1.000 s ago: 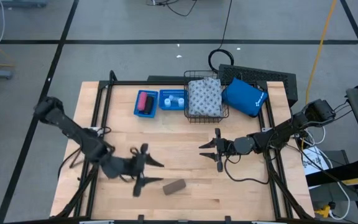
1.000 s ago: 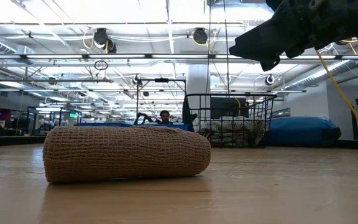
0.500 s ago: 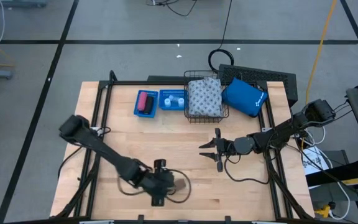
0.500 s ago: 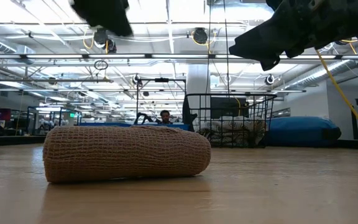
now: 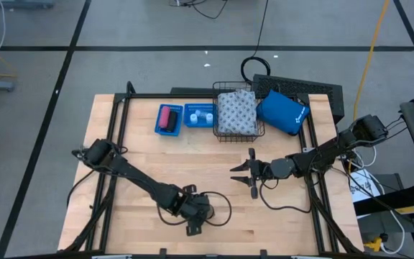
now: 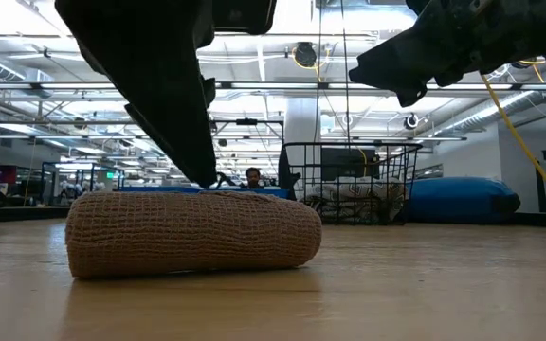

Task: Pick & Place Medicine items
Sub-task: Put the brown bandage into the left blue bin

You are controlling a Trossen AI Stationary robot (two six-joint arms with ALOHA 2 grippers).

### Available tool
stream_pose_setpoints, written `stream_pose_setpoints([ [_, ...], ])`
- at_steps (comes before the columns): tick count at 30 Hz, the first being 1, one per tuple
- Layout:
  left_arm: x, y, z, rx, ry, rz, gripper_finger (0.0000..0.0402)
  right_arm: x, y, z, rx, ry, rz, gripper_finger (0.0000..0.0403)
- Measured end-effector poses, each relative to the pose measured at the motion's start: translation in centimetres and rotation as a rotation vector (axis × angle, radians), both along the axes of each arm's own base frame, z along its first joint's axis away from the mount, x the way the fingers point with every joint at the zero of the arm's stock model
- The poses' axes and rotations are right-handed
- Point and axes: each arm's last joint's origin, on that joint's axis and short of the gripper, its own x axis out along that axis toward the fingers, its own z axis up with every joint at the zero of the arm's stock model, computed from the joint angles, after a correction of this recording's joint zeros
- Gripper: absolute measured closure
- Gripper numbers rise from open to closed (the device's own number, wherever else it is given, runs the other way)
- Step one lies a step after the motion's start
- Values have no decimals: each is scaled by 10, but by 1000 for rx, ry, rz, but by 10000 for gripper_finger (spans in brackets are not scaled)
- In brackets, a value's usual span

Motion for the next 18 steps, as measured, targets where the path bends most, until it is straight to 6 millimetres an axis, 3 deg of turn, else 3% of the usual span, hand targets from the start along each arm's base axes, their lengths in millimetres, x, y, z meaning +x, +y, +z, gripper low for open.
stream_pose_setpoints([
  [5, 0, -1, 0, 8, -6, 3, 176, 0, 0, 0, -1, 3, 0, 287],
  [18, 9, 3, -28, -67, 79, 71, 176, 0, 0, -1, -5, 5, -1, 287],
])
